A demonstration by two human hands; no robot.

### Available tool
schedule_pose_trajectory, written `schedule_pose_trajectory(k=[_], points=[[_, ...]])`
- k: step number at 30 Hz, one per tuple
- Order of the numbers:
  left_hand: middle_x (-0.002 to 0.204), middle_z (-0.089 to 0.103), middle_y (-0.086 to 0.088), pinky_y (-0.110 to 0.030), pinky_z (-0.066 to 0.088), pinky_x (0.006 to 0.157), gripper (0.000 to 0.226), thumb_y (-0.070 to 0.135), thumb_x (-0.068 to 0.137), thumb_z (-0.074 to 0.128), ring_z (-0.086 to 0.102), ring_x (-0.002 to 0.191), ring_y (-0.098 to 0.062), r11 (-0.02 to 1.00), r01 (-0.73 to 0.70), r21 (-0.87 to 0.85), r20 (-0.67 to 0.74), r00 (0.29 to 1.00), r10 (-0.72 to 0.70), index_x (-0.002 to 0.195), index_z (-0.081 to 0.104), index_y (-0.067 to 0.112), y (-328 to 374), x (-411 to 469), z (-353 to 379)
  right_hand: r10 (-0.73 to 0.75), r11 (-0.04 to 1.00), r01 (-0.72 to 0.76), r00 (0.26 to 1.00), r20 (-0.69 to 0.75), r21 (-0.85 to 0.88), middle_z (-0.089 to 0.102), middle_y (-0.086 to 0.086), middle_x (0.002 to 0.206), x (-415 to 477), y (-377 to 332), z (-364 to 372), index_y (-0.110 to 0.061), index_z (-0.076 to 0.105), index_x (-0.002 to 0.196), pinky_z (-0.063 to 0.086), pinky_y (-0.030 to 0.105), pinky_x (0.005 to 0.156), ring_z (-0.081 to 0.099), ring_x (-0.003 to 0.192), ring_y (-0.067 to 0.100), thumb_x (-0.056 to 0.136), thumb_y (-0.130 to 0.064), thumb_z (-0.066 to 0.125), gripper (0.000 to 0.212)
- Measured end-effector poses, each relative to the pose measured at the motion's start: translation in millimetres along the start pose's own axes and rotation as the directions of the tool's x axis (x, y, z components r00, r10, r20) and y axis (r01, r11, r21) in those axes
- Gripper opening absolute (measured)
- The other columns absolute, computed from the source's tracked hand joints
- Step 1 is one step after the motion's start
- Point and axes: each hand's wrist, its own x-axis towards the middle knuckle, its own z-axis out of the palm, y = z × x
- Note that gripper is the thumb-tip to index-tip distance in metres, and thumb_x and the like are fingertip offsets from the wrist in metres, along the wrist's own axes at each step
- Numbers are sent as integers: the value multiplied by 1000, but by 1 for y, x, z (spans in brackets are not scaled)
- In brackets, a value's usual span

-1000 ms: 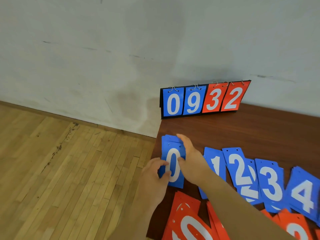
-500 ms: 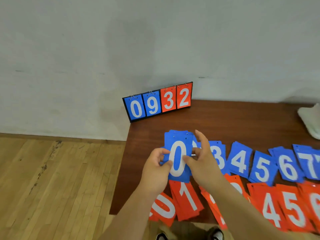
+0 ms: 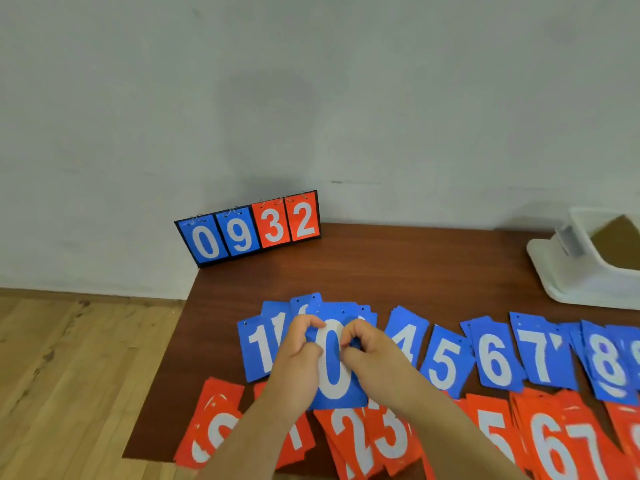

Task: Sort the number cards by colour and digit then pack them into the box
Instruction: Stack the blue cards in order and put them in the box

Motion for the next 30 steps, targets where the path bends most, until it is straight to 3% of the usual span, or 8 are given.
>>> schedule_pose_trajectory(k=[5, 9, 15, 17, 19, 22, 27, 30], points=[[55, 42, 11, -23, 36, 52, 40, 0, 95, 44, 39, 51, -7, 1000, 7, -5, -7, 1000, -7, 111, 59, 33, -13, 8, 7, 42, 999, -43, 998, 51, 25, 42, -6, 60, 7, 21, -9, -26, 56, 85, 34, 28, 52, 37, 56, 14, 95, -16, 54, 15], [93, 64, -1, -26, 46, 67, 40, 14, 92, 62, 62, 79, -16, 990, 107, 96, -201, 976, -86, 126, 55, 34, -43, 47, -20, 92, 996, -93, 993, -78, -11, 43, -1, 61, 25, 35, -14, -25, 58, 88, 32, 25, 46, 36, 51, 13, 98, -17, 55, 13], [142, 36, -17, -49, 43, 104, 102, 54, 73, 81, 43, 128, -40, 707, 528, 470, -410, 840, -355, 151, 23, 21, -96, 124, -58, 234, 972, -234, 946, -224, 25, 66, 19, 91, 40, 48, -13, -31, 62, 88, 50, 48, 54, 61, 71, 44, 97, -17, 58, 17], [147, 24, -16, -51, 40, 105, 117, 61, 70, 80, 35, 131, -39, 621, 565, 543, -396, 824, -405, 154, 7, 26, -102, 137, -51, 271, 962, -271, 933, -239, 34, 68, 13, 93, 42, 52, -11, -31, 63, 88, 56, 53, 62, 66, 84, 42, 96, -16, 59, 17], [151, 15, -15, -53, 39, 107, 124, 63, 68, 81, 31, 133, -39, 575, 563, 594, -409, 827, -387, 154, -2, 31, -107, 146, -44, 300, 953, -303, 922, -244, 27, 68, 2, 92, 45, 54, -8, -29, 63, 91, 56, 40, 57, 70, 77, 27, 97, -15, 59, 16], [151, 13, -13, -53, 43, 104, 122, 54, 70, 85, 30, 132, -38, 601, 530, 599, -390, 848, -359, 153, -2, 34, -109, 152, -40, 328, 943, -329, 905, -270, 44, 67, -5, 99, 52, 55, -2, -25, 63, 94, 48, 19, 49, 68, 78, 11, 98, -14, 59, 12], [140, 19, -10, -46, 53, 95, 115, 41, 72, 88, 45, 122, -35, 691, 429, 581, -312, 902, -298, 152, 7, 40, -114, 155, -48, 346, 938, -343, 900, -267, 59, 67, -9, 100, 60, 49, 11, -26, 64, 94, 58, 25, 59, 69, 86, 10, 97, -15, 62, 12], [135, 29, -9, -30, 55, 67, 107, 33, 76, 87, 58, 88, -18, 752, 344, 562, -244, 938, -247, 152, 12, 40, -117, 155, -53, 340, 939, -341, 897, -283, 47, 68, -9, 102, 63, 47, 14, -26, 63, 93, 58, 25, 61, 68, 89, 10, 96, -14, 63, 13]])
